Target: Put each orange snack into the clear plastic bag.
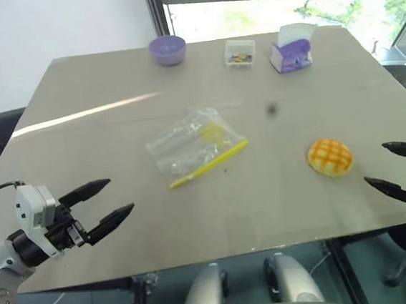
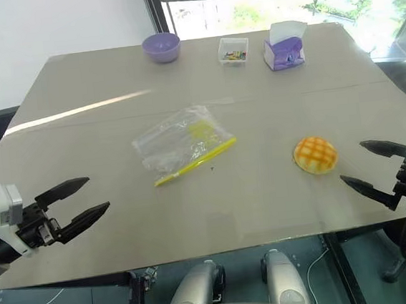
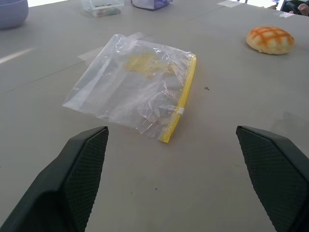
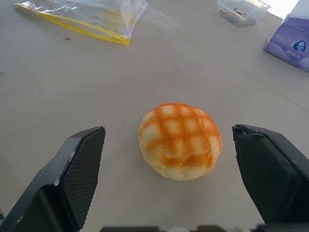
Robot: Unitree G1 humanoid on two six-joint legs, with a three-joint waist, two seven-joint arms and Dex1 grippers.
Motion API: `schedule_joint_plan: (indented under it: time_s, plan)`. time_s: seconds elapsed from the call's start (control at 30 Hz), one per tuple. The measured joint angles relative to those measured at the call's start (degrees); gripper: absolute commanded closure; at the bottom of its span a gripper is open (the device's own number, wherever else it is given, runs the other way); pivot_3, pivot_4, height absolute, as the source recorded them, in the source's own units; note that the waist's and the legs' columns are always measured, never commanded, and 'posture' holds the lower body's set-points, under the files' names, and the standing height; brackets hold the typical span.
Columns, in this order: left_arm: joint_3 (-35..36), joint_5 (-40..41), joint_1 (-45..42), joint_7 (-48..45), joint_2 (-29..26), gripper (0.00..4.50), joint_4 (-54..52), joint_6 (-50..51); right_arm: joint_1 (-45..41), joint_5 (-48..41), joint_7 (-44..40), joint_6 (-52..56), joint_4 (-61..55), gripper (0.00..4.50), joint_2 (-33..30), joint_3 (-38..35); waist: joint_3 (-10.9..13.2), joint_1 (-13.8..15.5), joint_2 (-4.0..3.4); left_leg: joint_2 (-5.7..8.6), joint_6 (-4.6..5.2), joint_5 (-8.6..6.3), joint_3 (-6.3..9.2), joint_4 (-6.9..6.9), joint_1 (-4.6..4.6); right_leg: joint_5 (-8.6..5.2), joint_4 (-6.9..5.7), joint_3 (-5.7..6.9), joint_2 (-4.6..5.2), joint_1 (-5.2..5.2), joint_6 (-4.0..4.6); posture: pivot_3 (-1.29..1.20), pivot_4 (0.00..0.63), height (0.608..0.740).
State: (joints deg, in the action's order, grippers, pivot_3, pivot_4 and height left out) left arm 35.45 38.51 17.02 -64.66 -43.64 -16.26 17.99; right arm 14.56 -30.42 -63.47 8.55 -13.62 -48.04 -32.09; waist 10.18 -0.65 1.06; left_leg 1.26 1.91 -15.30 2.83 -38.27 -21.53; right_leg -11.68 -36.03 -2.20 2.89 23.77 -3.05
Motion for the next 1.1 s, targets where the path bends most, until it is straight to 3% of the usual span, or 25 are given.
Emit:
schedule_joint_plan:
  time_s: [0.47, 0.73, 0.93, 1.03, 1.1]
  plan:
    - [-2.37, -0.05, -6.27, 1.68, -1.42, 0.02, 1.34, 1.64, -3.66, 0.72, 1.49, -0.1, 0.0, 0.0, 0.79, 2.99, 0.0, 0.05, -0.01, 0.05, 0.04, -0.04, 0.08, 0.0, -0.17, 0.15, 0.14, 0.12, 0.03, 0.06, 0.22, 0.0, 0.15, 0.74]
    - [-2.84, -0.94, -8.52, 9.35, -0.68, 0.02, 1.34, 4.74, -6.07, 1.17, 1.62, -0.12, -0.16, 0.0, 0.87, 6.46, 0.0, -0.01, -0.01, 0.05, 0.04, -0.04, 0.14, -0.01, -0.17, 0.15, 0.13, 0.17, 0.02, 0.05, 0.22, 0.0, 0.15, 0.74]
    - [-4.83, -0.8, -8.71, 13.96, -1.69, 0.02, 1.32, 13.15, -9.14, 1.69, 3.32, -0.44, -2.49, 0.0, 1.87, 9.45, 0.0, 0.01, -0.01, 0.06, 0.04, -0.04, 0.2, -0.01, -0.19, 0.15, 0.13, 0.23, -0.03, 0.06, 0.22, 0.0, 0.15, 0.74]
    - [-4.83, 2.96, -10.2, 16.48, -1.85, 0.02, 1.27, 20.57, -10.76, 2.41, 4.22, -0.67, -3.89, 0.0, 3.26, 12.24, 0.0, 0.0, -0.01, 0.06, 0.04, -0.04, 0.26, -0.01, -0.19, 0.15, 0.13, 0.27, -0.04, 0.05, 0.22, 0.0, 0.15, 0.74]
    - [-4.61, 10.7, -14.8, 21.97, -1.64, 0.02, 2.05, 32.66, -14.58, 2.94, 5.35, -0.35, -5.88, 0.0, 5.18, 17.53, 0.01, -0.03, -0.02, 0.07, 0.03, -0.03, 0.37, -0.05, -0.21, 0.22, 0.11, 0.37, -0.03, 0.05, 0.06, 0.0, 0.15, 0.74]
